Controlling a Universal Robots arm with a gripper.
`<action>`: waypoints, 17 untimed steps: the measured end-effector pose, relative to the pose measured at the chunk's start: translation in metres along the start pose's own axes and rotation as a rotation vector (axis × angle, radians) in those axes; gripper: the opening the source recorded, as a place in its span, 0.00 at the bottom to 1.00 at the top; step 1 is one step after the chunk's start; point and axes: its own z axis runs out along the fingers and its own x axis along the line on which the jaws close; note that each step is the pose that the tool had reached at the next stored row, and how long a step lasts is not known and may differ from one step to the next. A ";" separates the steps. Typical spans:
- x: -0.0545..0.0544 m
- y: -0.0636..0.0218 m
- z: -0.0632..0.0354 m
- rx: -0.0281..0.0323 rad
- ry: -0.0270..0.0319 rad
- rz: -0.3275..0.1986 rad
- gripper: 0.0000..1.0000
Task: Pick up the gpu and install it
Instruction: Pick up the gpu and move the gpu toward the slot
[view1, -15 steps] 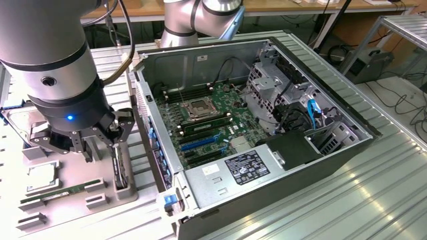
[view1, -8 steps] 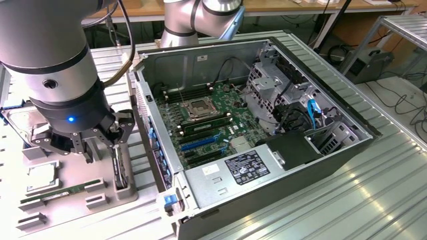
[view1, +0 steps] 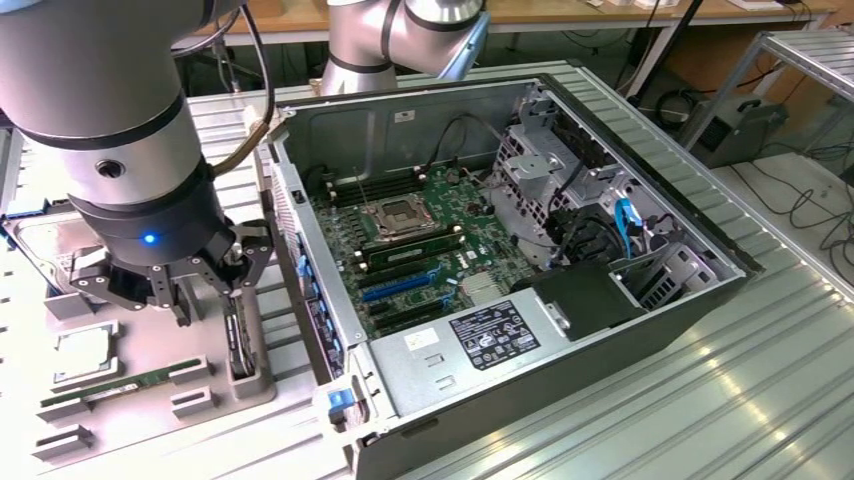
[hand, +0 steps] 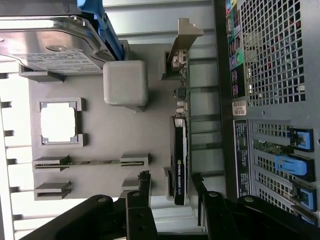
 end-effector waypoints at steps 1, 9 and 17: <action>0.000 0.0010 0.0005 0.0023 -0.0002 0.000 0.44; -0.003 0.0065 0.0068 0.0187 -0.0014 -0.001 0.44; -0.006 0.0089 0.0140 0.0280 -0.0022 -0.001 0.44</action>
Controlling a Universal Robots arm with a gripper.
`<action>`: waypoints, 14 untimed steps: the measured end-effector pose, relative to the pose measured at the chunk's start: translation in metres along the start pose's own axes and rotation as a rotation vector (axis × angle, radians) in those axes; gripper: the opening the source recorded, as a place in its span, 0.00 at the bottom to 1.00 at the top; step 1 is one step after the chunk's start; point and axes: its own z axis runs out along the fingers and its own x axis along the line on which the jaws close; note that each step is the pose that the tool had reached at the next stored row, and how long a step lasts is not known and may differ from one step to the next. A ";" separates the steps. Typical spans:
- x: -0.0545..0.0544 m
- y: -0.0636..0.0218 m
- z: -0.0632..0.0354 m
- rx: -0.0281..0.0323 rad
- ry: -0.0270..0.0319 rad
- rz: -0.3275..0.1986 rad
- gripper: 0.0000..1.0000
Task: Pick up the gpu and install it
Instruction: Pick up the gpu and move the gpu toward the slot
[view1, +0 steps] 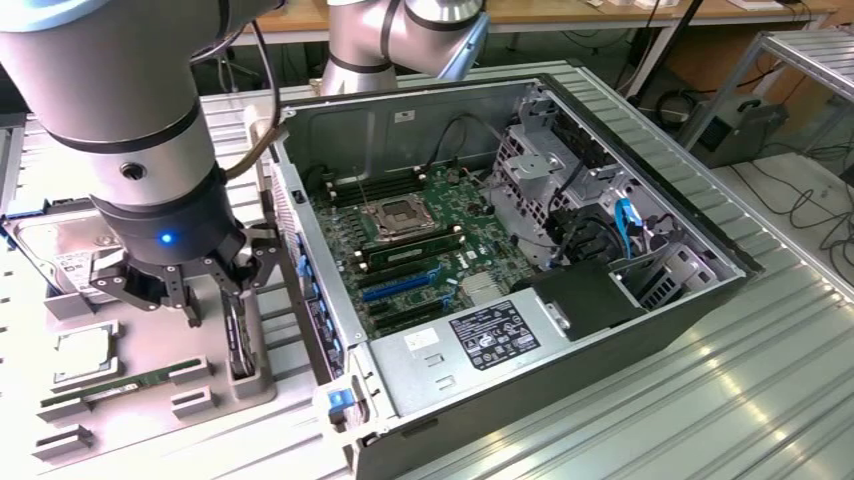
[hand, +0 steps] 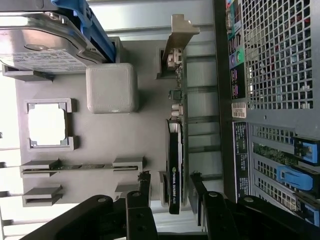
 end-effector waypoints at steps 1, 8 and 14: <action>0.000 0.0005 0.0013 0.0012 0.0000 0.000 0.44; -0.004 0.0089 0.0123 0.0162 -0.0012 0.000 0.44; -0.006 0.0190 0.0226 0.0264 -0.0020 -0.001 0.44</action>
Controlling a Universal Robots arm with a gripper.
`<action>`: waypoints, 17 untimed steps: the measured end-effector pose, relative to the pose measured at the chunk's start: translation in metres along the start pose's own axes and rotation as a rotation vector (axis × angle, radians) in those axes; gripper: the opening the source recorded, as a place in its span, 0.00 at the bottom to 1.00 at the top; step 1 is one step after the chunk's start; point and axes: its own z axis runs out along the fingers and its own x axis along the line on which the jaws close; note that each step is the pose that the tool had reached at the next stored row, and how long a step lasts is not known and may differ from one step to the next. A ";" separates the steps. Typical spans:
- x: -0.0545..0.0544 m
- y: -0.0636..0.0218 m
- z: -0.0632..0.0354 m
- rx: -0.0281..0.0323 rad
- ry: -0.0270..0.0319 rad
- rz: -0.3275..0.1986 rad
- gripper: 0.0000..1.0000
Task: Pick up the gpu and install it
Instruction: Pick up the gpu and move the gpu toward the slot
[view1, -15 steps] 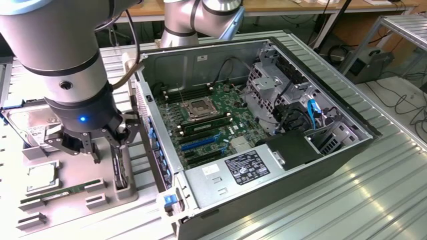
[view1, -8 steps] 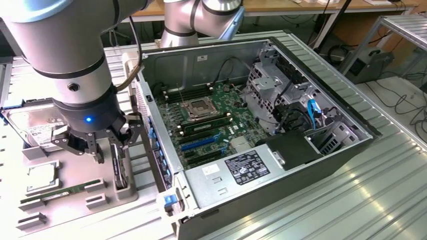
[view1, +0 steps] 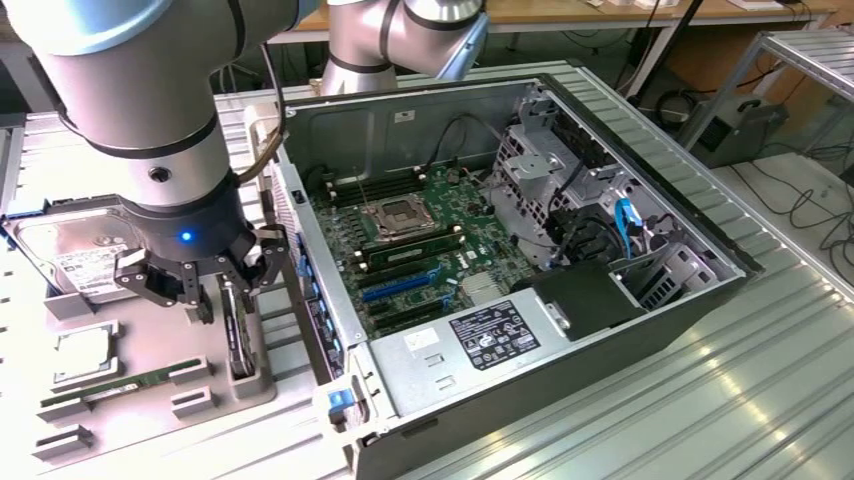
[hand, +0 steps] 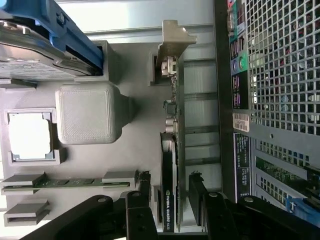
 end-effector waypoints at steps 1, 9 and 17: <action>0.000 0.0011 0.0011 0.0004 0.0000 0.000 0.44; 0.000 0.0092 0.0082 0.0020 -0.0003 0.000 0.44; 0.000 0.0137 0.0148 0.0025 -0.0002 0.000 0.44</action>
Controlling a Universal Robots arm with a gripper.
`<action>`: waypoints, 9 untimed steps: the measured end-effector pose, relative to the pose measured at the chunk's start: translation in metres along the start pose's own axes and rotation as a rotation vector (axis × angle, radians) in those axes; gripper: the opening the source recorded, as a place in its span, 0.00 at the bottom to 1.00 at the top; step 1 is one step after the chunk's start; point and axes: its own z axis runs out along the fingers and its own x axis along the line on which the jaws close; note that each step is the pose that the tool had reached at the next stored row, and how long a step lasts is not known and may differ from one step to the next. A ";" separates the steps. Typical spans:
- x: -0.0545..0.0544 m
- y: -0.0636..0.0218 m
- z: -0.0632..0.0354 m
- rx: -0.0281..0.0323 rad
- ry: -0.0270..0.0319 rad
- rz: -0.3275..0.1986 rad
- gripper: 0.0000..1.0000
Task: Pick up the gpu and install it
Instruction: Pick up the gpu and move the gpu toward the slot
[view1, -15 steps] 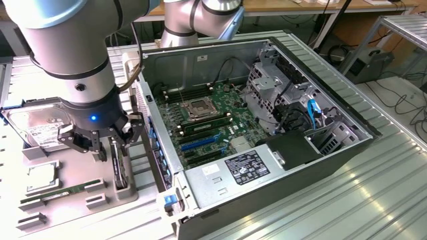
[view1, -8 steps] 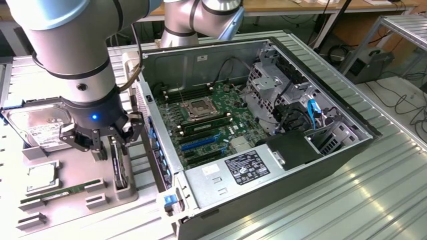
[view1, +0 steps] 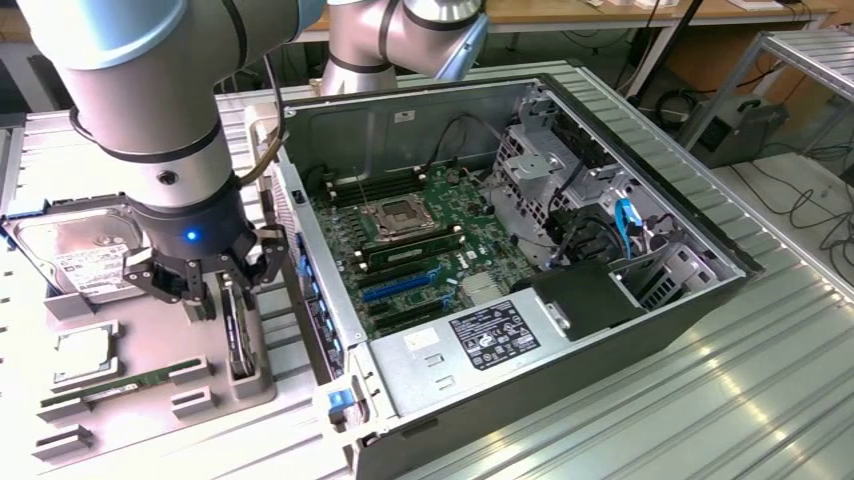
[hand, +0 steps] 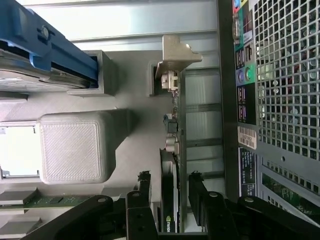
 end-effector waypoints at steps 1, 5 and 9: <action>0.000 0.0011 0.0003 0.0000 0.0000 0.000 0.44; 0.000 0.0021 0.0005 -0.0001 0.0000 0.000 0.44; 0.000 0.0021 0.0005 -0.0001 0.0000 0.000 0.36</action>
